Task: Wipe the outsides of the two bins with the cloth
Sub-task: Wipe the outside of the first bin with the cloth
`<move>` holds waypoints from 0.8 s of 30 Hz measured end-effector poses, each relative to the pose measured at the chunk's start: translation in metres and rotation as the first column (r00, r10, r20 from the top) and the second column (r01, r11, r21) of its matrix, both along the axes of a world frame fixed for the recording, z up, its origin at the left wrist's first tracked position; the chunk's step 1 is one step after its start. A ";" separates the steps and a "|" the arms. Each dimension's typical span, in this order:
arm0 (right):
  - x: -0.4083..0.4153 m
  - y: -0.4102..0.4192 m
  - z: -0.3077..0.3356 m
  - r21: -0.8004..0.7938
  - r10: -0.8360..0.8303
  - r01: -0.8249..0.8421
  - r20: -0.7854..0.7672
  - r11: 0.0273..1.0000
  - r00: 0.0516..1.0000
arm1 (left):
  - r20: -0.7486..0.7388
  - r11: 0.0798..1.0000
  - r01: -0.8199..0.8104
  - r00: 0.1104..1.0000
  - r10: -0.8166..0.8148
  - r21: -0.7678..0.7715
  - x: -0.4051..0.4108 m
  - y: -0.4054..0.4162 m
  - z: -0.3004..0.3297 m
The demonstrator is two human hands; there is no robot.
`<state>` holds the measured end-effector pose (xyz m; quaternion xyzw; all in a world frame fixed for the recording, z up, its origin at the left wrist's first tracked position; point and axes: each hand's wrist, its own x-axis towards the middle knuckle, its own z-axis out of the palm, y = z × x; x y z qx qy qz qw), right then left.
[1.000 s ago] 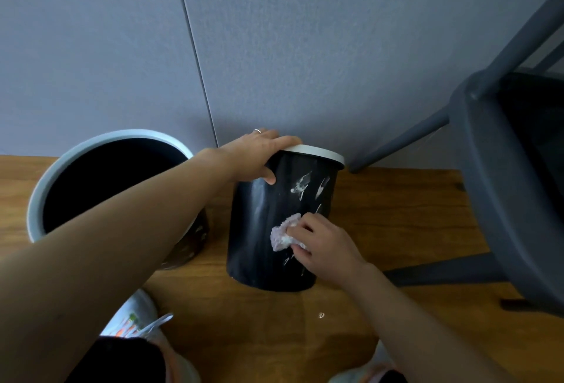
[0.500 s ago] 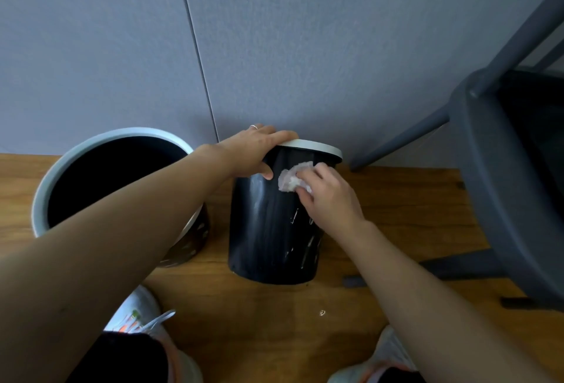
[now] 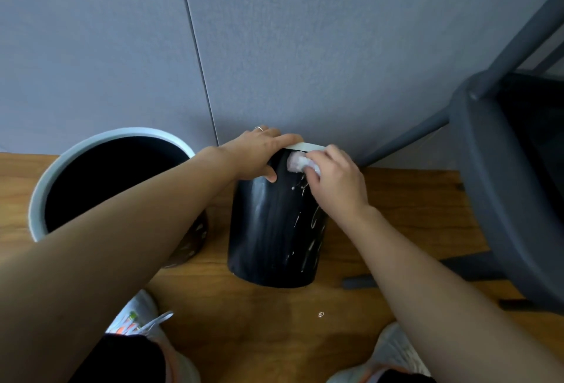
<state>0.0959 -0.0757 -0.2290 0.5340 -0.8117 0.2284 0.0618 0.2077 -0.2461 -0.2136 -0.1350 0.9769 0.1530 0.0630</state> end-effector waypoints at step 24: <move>-0.023 0.011 0.002 -0.005 0.093 -0.093 -0.014 0.996 0.996 | -0.054 0.999 0.006 0.999 -0.004 0.035 0.001 -0.010 0.003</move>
